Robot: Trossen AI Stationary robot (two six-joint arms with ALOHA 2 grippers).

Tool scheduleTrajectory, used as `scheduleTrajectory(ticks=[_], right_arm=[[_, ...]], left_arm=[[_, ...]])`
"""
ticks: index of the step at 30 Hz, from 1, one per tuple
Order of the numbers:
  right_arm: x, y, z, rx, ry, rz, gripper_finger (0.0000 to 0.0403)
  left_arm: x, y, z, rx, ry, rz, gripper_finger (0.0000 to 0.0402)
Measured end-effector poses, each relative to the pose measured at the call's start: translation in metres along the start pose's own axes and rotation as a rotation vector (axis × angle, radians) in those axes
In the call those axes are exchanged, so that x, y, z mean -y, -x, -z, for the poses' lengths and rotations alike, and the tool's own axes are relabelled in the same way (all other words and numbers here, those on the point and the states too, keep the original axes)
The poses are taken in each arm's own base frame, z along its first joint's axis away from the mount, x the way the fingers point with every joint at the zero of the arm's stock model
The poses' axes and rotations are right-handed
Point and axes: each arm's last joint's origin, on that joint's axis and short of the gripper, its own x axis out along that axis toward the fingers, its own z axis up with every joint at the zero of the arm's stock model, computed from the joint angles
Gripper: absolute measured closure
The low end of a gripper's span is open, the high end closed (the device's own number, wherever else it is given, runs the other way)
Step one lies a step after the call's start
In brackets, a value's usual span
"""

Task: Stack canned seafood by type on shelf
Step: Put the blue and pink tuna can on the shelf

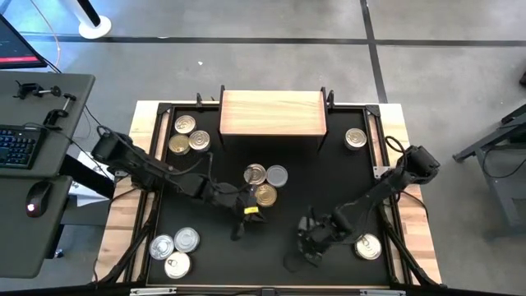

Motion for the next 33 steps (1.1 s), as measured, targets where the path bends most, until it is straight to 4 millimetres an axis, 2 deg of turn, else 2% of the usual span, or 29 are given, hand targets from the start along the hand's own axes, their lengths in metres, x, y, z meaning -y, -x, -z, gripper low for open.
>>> scheduleTrajectory(ticks=[5, 9, 12, 17, 20, 25, 29, 33], right_arm=[[0.001, 0.004, -0.033, 0.184, 0.102, -0.074, 0.0403], [0.001, 0.02, -0.041, 0.212, 0.213, -0.08, 0.0403], [-0.001, 0.042, -0.031, 0.197, 0.241, -0.086, 0.0403], [0.005, 0.057, -0.001, 0.14, 0.236, -0.005, 0.0403], [0.01, 0.048, 0.014, 0.13, 0.146, -0.024, 0.0403], [0.024, 0.023, 0.024, 0.172, -0.019, -0.065, 0.0403], [0.039, 0.013, 0.021, 0.216, -0.123, -0.022, 0.0403], [0.045, 0.008, 0.012, 0.251, -0.146, -0.067, 0.0403]], left_arm=[[0.0, -0.014, 0.011, -0.021, 0.021, -0.041, 0.0401], [-0.003, -0.023, 0.018, -0.022, 0.02, -0.045, 0.0401], [-0.005, -0.031, 0.024, -0.013, -0.025, -0.055, 0.0402], [-0.013, -0.054, 0.046, -0.012, -0.129, -0.069, 0.0402], [-0.016, -0.064, 0.058, -0.047, -0.157, -0.075, 0.0401], [-0.017, -0.072, 0.06, -0.049, -0.145, -0.083, 0.0401], [-0.019, -0.072, 0.06, -0.052, -0.203, -0.128, 0.0401], [-0.027, -0.072, 0.06, -0.065, -0.243, -0.149, 0.0401]])
